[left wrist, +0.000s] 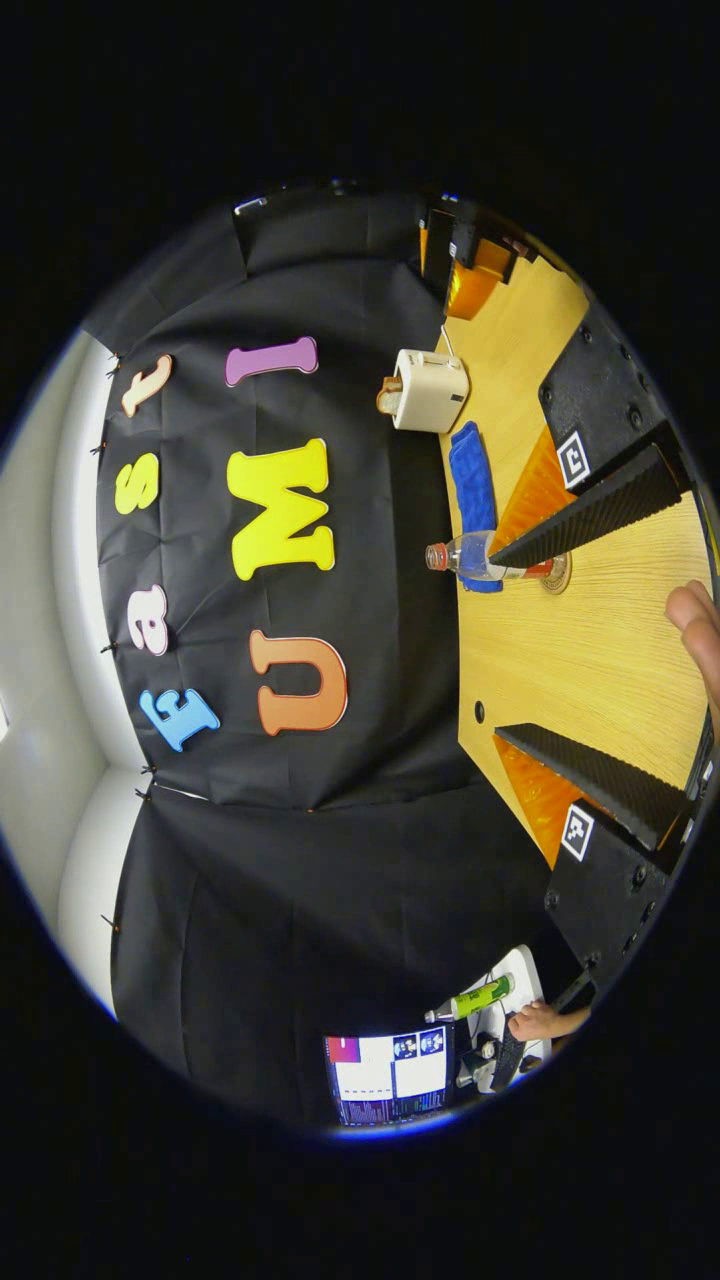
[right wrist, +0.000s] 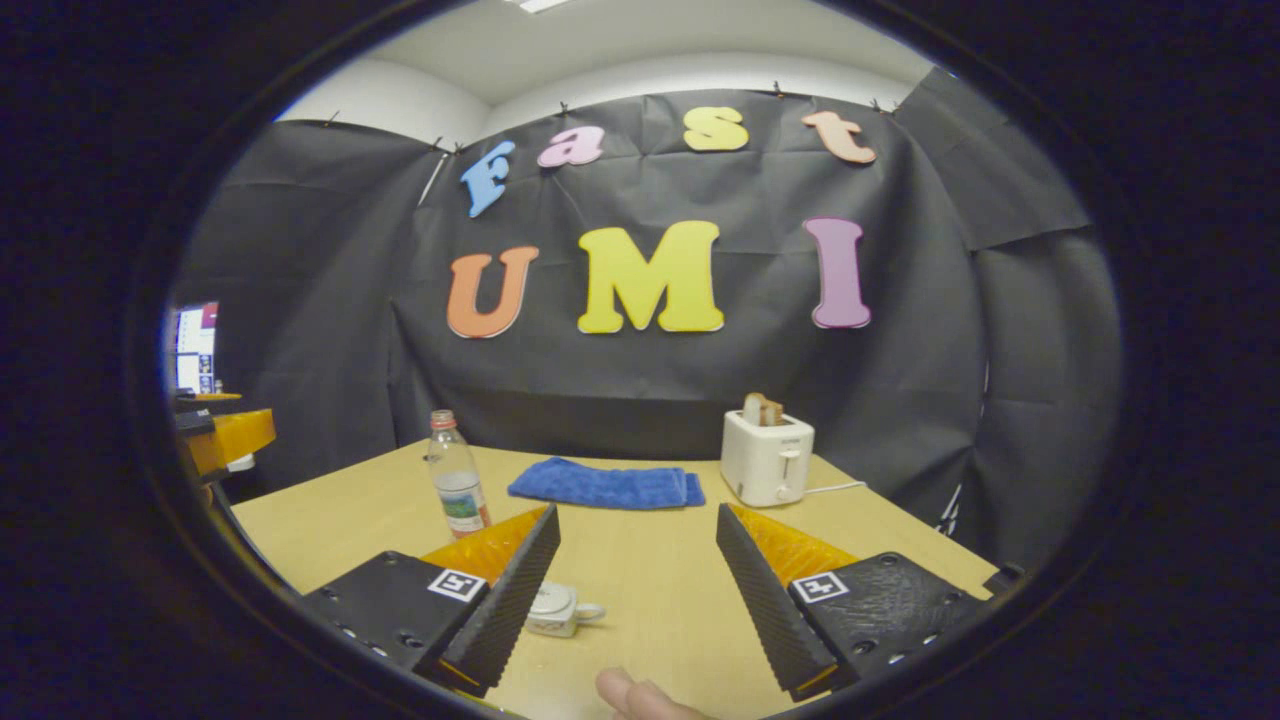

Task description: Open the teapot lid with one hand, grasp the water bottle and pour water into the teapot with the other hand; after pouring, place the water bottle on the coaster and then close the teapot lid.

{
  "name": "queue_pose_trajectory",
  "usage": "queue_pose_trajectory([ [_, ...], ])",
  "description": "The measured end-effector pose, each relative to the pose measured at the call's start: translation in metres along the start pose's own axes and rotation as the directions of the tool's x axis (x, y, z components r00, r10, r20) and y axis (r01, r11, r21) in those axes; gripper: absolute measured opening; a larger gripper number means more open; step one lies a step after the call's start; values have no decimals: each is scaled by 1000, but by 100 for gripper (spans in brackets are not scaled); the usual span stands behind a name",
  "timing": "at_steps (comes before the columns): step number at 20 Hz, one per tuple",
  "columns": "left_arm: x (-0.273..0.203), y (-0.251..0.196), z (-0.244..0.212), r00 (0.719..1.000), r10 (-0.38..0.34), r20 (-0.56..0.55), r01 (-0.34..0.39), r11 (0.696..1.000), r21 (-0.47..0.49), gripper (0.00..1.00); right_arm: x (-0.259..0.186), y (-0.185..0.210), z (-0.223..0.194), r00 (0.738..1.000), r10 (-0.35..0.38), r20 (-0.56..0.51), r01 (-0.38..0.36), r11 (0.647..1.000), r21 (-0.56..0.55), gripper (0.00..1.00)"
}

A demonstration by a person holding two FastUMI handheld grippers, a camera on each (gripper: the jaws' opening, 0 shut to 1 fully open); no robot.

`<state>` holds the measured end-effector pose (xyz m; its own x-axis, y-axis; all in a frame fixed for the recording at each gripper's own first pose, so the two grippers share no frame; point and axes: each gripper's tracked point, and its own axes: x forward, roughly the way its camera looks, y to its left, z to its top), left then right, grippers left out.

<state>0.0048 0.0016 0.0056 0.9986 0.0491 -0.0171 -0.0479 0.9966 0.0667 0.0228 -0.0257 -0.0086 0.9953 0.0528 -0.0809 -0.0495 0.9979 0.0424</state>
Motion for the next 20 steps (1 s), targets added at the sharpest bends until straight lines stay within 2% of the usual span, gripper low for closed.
queue_pose_trajectory([
  [4,-5,-11,-1,1000,6,-3,-6,1000,3,98,-18,-37,6,999,-50,-17,51,999,10,95],
  [8,-8,-33,-8,1000,-24,-5,24,999,37,98,-38,-62,14,997,-78,2,78,997,7,95],
  [11,-15,-34,0,1000,14,20,-15,999,46,98,-50,-78,18,995,-98,28,98,995,0,95],
  [15,-20,-45,5,999,18,47,-19,999,32,97,-53,-71,19,999,-38,27,37,998,45,96],
  [16,-20,-47,4,999,12,46,-13,999,33,98,-54,-70,20,999,-34,33,33,999,39,96],
  [17,-20,-48,4,999,10,48,-11,999,35,93,-53,-73,20,998,-41,36,40,999,30,96],
  [18,-19,-47,6,999,9,51,-11,999,37,98,-52,-74,20,998,-47,37,46,999,20,98],
  [20,-19,-43,6,998,20,54,-21,999,34,98,-51,-73,18,998,-49,31,49,999,9,96],
])
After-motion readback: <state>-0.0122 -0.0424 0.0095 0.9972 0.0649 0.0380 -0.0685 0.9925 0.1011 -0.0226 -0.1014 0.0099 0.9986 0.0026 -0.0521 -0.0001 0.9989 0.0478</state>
